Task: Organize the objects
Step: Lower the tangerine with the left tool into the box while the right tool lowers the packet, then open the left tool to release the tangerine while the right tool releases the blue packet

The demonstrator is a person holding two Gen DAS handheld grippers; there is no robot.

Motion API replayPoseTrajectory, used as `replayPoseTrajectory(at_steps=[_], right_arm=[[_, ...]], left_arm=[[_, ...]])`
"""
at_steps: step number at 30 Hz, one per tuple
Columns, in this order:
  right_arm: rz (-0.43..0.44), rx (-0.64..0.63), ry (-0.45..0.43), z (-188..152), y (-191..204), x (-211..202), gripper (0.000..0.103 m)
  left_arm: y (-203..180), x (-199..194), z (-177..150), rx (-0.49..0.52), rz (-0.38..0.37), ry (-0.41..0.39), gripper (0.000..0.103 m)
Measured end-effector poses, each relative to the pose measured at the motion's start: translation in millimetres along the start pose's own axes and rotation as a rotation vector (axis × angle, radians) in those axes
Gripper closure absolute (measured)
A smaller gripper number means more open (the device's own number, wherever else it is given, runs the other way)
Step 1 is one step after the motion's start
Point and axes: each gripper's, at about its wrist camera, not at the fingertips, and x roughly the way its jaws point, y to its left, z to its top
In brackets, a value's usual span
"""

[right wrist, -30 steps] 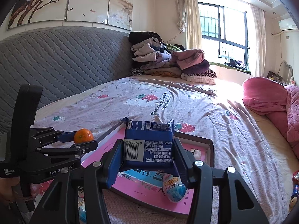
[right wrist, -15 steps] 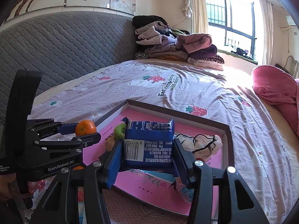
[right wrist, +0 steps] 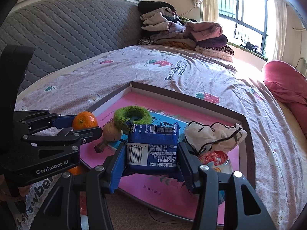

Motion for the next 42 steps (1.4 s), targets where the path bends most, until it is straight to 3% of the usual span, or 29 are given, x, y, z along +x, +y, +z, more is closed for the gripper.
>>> replayPoseTrajectory(at_steps=[13,42], right_arm=[[-0.019,0.028,0.085,-10,-3,19,0.049],[-0.012,0.076,0.09,-5,-11,14,0.045]], left_arm=[[2,14,-5,-0.023,-0.034,0.065,0.061],[-1,10,-9,0.001,-0.041,0.099,0.061]])
